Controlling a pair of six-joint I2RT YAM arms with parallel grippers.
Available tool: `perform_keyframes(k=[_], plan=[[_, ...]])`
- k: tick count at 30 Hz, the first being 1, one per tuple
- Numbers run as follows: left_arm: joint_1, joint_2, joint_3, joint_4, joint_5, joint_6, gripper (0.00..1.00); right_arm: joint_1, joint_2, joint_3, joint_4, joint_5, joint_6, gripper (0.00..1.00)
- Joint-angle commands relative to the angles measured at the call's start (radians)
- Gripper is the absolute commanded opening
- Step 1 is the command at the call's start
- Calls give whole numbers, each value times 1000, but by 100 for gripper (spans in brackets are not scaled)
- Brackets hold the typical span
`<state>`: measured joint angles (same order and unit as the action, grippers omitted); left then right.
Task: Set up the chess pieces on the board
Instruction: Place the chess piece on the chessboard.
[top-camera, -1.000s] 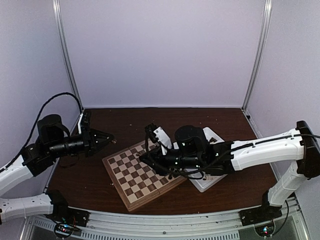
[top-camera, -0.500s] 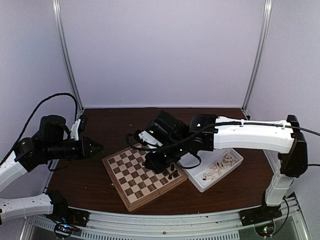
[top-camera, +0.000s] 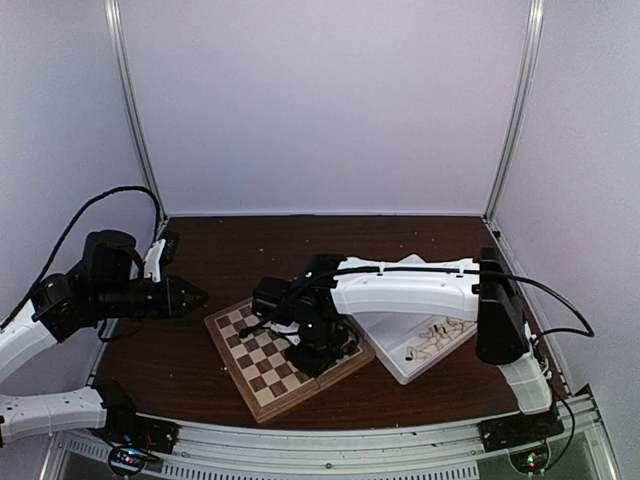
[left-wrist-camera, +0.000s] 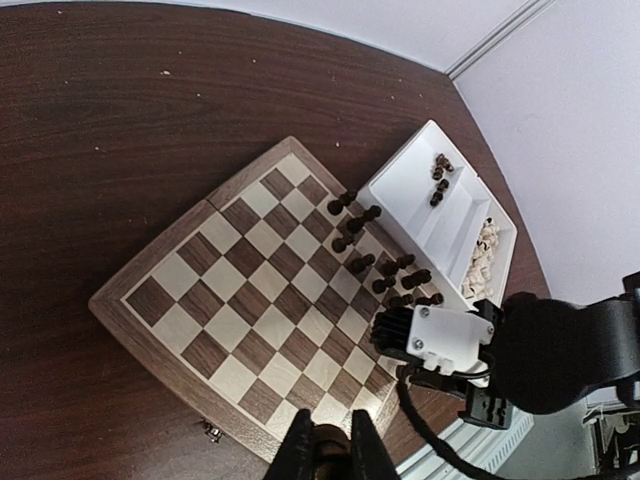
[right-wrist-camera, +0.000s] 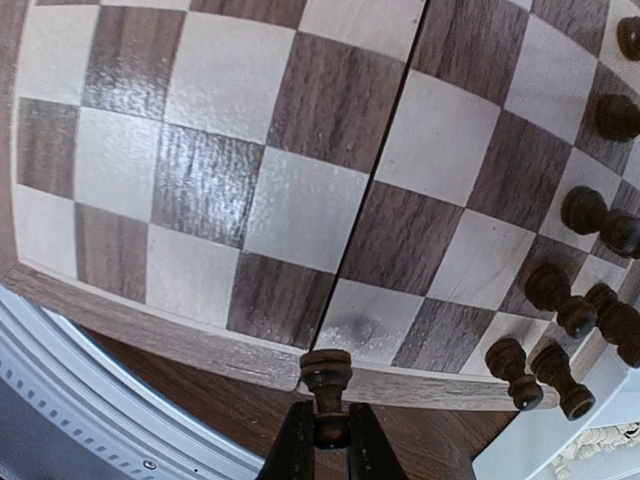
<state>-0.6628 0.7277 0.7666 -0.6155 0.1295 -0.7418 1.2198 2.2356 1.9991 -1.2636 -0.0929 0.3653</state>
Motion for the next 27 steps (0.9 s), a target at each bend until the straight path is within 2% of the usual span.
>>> perform_keyframes(k=[1, 6, 17, 27], plan=[[6, -21, -8, 11, -11, 11, 2, 3, 54, 74, -131, 51, -17, 0], [6, -31, -21, 11, -15, 9, 2, 3, 66, 75, -141, 63, -20, 0], [6, -23, -19, 18, -10, 5, 2, 3, 78, 82, -122, 60, -26, 8], [6, -27, -22, 19, -9, -2, 2, 3, 79, 104, -116, 71, -29, 26]])
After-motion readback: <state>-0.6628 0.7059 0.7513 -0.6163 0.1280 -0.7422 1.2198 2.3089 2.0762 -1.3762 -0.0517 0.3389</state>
